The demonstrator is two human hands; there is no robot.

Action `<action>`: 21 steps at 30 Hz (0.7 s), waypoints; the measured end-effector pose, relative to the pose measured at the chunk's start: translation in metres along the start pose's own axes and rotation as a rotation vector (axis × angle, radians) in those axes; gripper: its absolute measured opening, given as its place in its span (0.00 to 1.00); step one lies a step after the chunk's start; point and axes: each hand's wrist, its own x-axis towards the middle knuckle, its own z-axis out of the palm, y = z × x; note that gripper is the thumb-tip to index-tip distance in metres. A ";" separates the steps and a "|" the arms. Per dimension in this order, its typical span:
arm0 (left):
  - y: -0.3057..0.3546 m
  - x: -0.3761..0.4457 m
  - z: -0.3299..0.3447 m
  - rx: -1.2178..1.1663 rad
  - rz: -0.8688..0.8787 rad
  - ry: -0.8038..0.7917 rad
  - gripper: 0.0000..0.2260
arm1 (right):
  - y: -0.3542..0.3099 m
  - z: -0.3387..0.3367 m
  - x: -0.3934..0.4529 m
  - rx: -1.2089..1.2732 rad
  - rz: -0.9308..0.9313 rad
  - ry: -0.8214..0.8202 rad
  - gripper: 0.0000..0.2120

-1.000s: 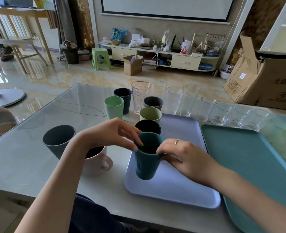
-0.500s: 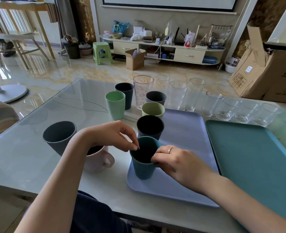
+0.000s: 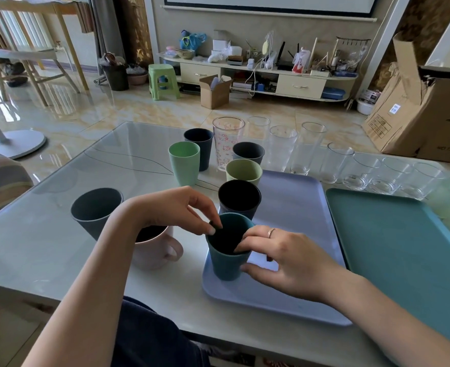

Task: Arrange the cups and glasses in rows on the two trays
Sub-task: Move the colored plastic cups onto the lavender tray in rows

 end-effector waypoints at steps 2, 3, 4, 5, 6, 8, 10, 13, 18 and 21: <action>0.000 -0.003 -0.004 -0.030 0.004 0.023 0.07 | -0.001 -0.007 0.003 0.069 0.029 0.047 0.19; -0.001 -0.005 -0.008 -0.071 0.005 0.046 0.08 | -0.001 -0.011 0.006 0.096 0.037 0.088 0.18; -0.003 -0.008 -0.012 -0.118 0.002 0.086 0.08 | -0.002 -0.015 0.011 0.119 0.043 0.138 0.17; -0.006 -0.012 -0.017 -0.162 -0.002 0.149 0.08 | -0.001 -0.020 0.018 0.138 0.049 0.188 0.15; -0.008 -0.015 -0.021 -0.206 -0.005 0.235 0.07 | -0.001 -0.024 0.027 0.148 0.057 0.233 0.13; -0.017 -0.019 -0.032 -0.282 -0.034 0.474 0.06 | -0.003 -0.032 0.053 0.130 0.072 0.293 0.09; -0.031 -0.021 -0.043 -0.245 -0.093 0.748 0.07 | -0.003 -0.037 0.088 0.080 0.081 0.294 0.07; -0.059 -0.024 -0.057 0.061 -0.338 0.967 0.08 | 0.003 -0.041 0.149 -0.029 0.134 0.197 0.10; -0.089 -0.031 -0.065 0.102 -0.782 0.849 0.25 | 0.026 -0.025 0.242 -0.163 0.281 -0.016 0.17; -0.089 -0.036 -0.070 0.008 -0.734 0.837 0.20 | 0.037 -0.010 0.276 -0.197 0.386 -0.100 0.21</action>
